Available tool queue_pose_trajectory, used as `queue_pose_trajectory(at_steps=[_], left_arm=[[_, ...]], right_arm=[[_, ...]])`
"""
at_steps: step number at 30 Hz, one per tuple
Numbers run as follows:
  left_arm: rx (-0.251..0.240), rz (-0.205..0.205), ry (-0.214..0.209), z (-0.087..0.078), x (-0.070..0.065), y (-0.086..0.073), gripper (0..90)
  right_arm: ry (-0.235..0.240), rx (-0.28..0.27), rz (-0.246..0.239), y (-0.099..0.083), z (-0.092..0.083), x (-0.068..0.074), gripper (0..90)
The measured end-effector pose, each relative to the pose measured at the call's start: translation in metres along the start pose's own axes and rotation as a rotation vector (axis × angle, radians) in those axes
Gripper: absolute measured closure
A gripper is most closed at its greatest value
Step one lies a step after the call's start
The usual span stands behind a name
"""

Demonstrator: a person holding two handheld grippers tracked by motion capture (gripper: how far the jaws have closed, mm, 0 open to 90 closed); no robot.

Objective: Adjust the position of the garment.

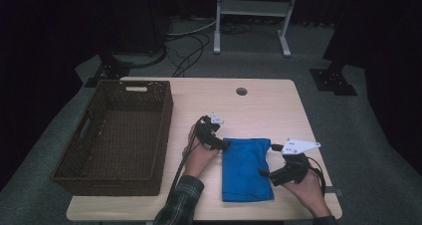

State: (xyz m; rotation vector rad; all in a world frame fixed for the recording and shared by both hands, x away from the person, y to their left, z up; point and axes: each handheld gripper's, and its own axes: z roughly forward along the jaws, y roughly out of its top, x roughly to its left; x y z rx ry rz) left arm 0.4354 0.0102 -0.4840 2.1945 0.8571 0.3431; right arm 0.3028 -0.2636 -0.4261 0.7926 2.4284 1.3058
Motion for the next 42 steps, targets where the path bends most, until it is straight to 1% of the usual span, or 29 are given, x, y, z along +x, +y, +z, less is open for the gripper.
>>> queue_pose_trajectory(at_steps=[4,9,11,14,18,23,26,30,32,35,36,38,40,42], left_arm=[[-0.001,0.000,0.000,0.000,0.000,0.000,0.1],[-0.001,0.000,0.000,0.000,0.000,0.000,0.1],[0.001,0.000,0.000,0.000,0.000,0.000,0.1],[0.001,0.000,0.000,0.000,0.000,0.000,0.1],[0.001,-0.001,0.000,0.000,0.000,0.000,0.1],[0.001,-0.004,0.001,0.000,0.001,0.000,0.1],[0.001,-0.004,0.003,0.000,0.002,0.001,0.1],[0.001,-0.012,0.003,-0.001,0.006,0.000,0.1],[-0.014,-0.023,-0.012,-0.002,0.009,0.000,0.0],[-0.059,-0.033,-0.032,-0.007,0.010,-0.002,0.0],[-0.064,-0.032,-0.028,-0.009,0.011,-0.003,0.1],[-0.073,-0.040,-0.034,-0.012,0.012,-0.005,0.0],[-0.094,-0.044,-0.031,-0.016,0.013,-0.007,0.1],[-0.108,-0.052,-0.038,-0.020,0.014,-0.010,0.1]], right_arm=[[0.016,0.008,-0.019,0.005,0.014,-0.001,0.0],[0.022,0.025,-0.028,0.005,0.032,-0.010,0.0],[0.023,0.042,-0.036,0.003,0.040,-0.014,0.0],[0.020,0.083,-0.046,-0.005,0.054,-0.020,0.0],[0.025,0.120,-0.046,-0.014,0.065,-0.026,0.0],[0.021,0.143,-0.058,-0.019,0.071,-0.027,0.0],[0.004,0.154,-0.074,-0.019,0.074,-0.024,0.0],[-0.005,0.154,-0.075,-0.018,0.077,-0.024,0.0],[-0.007,0.153,-0.078,-0.017,0.079,-0.024,0.0],[-0.006,0.155,-0.075,-0.016,0.081,-0.024,0.0],[-0.007,0.154,-0.078,-0.015,0.082,-0.024,0.0],[-0.008,0.155,-0.075,-0.014,0.084,-0.024,0.0],[-0.011,0.156,-0.072,-0.013,0.085,-0.025,0.0],[-0.013,0.157,-0.075,-0.012,0.087,-0.026,0.0]])
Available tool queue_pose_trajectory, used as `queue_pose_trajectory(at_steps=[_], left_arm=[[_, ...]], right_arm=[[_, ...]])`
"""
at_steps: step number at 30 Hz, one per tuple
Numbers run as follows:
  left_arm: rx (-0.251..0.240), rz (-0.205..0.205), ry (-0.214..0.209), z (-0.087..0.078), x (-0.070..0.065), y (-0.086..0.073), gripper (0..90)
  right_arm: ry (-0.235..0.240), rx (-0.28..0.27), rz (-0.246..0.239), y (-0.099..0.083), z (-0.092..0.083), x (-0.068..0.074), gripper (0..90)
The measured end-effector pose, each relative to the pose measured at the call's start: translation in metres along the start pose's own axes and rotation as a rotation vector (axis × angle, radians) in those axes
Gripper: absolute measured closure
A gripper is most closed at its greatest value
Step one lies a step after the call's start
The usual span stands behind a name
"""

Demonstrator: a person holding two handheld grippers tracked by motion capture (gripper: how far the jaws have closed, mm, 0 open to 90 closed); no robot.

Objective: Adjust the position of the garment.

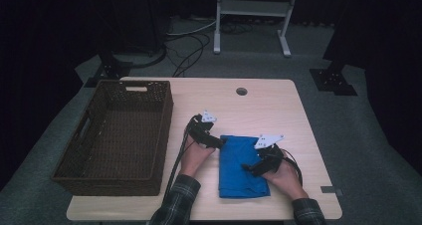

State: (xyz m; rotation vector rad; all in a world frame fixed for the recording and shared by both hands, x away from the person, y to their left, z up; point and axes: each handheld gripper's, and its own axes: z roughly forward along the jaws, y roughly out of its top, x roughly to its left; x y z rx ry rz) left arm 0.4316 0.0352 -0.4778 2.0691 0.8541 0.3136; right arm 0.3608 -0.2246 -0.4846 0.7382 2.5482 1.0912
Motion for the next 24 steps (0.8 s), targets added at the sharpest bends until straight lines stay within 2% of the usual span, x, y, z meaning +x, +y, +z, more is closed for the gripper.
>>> queue_pose_trajectory(at_steps=[11,24], left_arm=[[0.005,-0.002,0.002,-0.014,-0.003,-0.011,0.1],[0.003,-0.002,-0.009,-0.024,-0.008,-0.015,0.1]], right_arm=[[-0.009,0.001,0.014,0.006,0.007,-0.004,0.0],[-0.015,0.001,0.018,0.013,0.014,-0.011,0.0]])
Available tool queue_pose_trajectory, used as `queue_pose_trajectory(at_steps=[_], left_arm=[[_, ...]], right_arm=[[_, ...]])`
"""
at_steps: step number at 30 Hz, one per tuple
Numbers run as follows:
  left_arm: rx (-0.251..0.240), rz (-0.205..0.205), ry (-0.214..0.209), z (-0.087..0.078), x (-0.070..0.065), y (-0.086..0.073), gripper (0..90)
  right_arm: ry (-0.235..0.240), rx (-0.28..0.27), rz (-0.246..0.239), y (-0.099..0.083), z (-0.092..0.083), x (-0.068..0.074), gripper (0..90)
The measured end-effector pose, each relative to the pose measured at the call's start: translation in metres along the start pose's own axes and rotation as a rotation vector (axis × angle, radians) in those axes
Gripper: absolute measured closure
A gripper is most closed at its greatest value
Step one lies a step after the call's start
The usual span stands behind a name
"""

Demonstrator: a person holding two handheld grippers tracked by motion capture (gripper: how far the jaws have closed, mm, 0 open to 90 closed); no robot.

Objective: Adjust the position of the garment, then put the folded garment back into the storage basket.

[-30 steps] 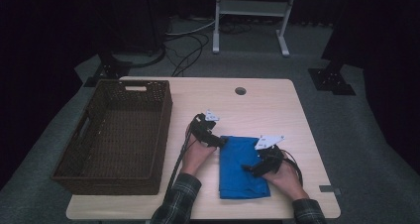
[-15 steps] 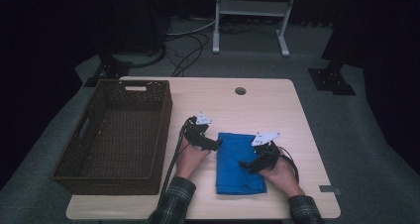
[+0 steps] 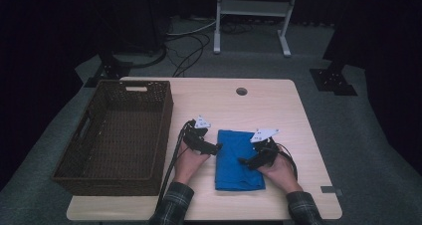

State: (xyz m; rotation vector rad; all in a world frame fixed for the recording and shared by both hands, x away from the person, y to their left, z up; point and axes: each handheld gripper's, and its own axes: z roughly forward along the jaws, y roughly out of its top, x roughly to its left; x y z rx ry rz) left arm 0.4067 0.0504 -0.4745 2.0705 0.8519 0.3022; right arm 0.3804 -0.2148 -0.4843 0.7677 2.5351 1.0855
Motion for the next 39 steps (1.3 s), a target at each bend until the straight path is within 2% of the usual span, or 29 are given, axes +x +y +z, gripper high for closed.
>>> queue_pose_trajectory(at_steps=[13,18,26,39], left_arm=[[-0.019,0.010,-0.002,-0.015,-0.014,-0.004,0.1],[-0.028,-0.013,-0.012,-0.021,-0.020,-0.009,0.1],[-0.037,-0.014,-0.010,-0.031,-0.029,-0.016,0.1],[-0.046,0.011,-0.011,-0.042,-0.046,-0.023,0.1]], right_arm=[[0.002,-0.001,-0.001,0.004,0.004,-0.004,0.0],[0.005,0.000,-0.004,0.005,0.006,-0.006,0.0],[0.006,-0.003,-0.008,0.008,0.009,-0.009,0.0],[0.009,-0.006,-0.011,0.012,0.014,-0.013,0.0]])
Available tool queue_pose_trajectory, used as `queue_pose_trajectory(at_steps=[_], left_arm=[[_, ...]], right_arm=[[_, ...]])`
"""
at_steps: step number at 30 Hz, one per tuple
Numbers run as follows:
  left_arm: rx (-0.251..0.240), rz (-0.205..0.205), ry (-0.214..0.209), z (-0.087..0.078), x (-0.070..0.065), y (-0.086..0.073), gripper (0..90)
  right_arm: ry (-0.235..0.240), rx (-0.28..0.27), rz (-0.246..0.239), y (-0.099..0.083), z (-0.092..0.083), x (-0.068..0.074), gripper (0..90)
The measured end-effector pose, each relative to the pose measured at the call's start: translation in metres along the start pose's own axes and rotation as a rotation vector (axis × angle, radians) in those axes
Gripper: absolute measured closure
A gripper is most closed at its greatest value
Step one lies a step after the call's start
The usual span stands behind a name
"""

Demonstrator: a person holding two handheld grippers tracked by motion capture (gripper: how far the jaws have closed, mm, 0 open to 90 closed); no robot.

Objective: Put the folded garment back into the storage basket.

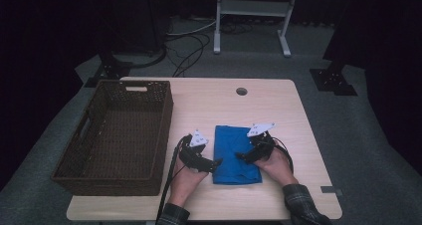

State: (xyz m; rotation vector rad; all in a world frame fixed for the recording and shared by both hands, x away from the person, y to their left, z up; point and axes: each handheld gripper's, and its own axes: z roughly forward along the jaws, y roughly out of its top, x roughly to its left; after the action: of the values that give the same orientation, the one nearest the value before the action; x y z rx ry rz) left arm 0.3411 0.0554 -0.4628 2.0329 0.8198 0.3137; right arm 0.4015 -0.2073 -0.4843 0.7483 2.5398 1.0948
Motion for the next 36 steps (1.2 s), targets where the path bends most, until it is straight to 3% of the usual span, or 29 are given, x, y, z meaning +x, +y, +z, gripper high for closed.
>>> queue_pose_trajectory(at_steps=[8,22,36], left_arm=[[-0.010,-0.003,-0.015,-0.004,-0.007,-0.006,0.1],[0.039,0.022,-0.029,0.002,-0.025,-0.017,0.1],[0.051,0.034,-0.036,0.003,-0.034,-0.025,0.7]], right_arm=[[0.003,-0.001,-0.003,0.002,0.002,-0.002,0.0],[0.005,-0.004,-0.001,0.003,0.003,-0.002,0.0],[0.004,-0.009,-0.003,0.002,0.004,-0.002,0.0]])
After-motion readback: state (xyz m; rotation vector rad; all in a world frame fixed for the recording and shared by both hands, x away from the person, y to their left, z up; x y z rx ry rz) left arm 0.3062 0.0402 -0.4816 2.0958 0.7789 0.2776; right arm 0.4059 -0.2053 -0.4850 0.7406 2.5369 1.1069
